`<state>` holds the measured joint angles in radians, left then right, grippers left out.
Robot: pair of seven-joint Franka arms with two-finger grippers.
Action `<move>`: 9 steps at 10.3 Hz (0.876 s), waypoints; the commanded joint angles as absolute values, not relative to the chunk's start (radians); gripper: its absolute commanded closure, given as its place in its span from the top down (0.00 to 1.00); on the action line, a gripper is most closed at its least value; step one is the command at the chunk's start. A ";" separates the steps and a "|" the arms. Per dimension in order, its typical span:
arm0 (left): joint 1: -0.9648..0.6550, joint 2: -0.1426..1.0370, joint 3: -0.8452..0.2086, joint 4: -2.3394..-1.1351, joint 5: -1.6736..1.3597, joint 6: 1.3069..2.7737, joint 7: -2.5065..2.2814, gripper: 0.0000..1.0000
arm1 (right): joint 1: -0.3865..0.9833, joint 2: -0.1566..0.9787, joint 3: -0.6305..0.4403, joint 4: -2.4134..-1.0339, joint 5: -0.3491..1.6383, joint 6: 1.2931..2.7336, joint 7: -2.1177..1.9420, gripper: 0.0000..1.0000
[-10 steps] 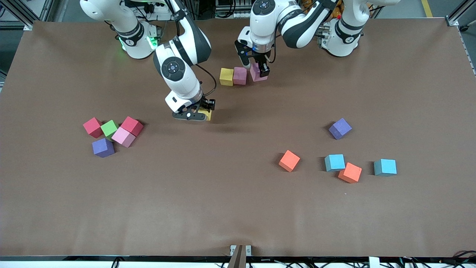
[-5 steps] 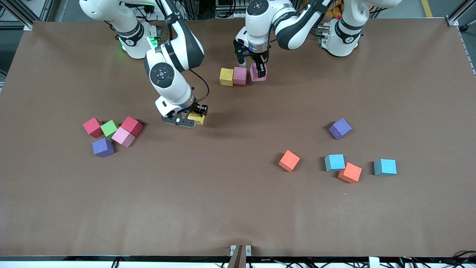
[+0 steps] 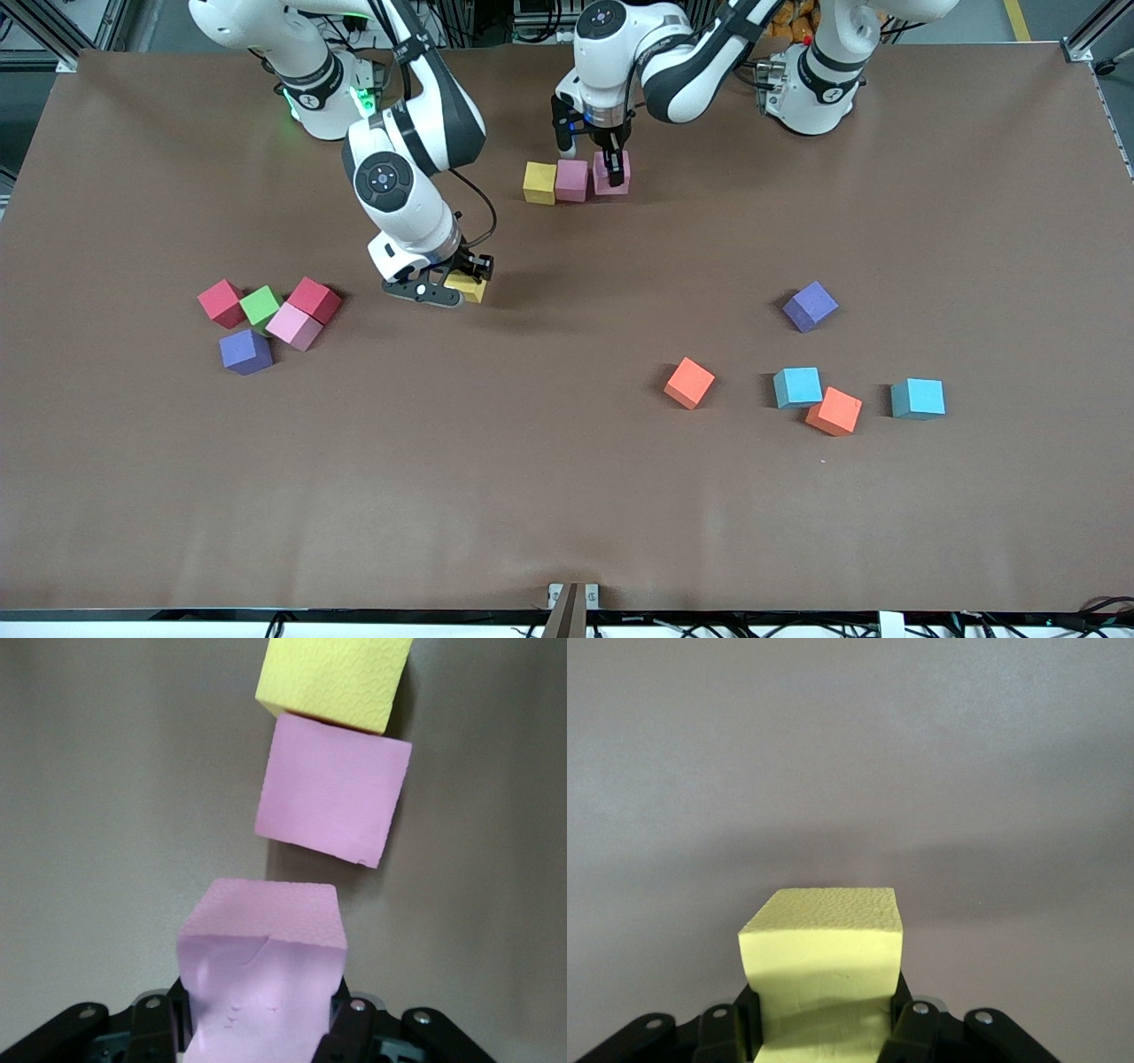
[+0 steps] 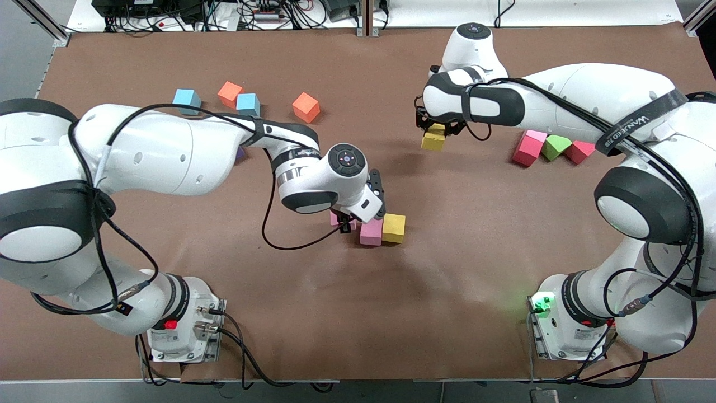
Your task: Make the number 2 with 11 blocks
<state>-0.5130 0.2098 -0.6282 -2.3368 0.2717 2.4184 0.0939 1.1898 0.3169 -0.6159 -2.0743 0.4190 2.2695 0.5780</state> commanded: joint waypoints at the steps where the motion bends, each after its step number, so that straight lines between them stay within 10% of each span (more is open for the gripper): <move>1: -0.535 0.239 -0.615 -2.310 0.310 2.401 0.104 0.00 | 1.163 0.327 -0.609 -2.069 0.553 2.283 0.540 0.33; 9: -0.566 0.317 -0.592 -2.269 0.371 2.401 0.084 0.00 | 1.166 0.359 -0.600 -2.091 0.615 2.336 0.430 0.33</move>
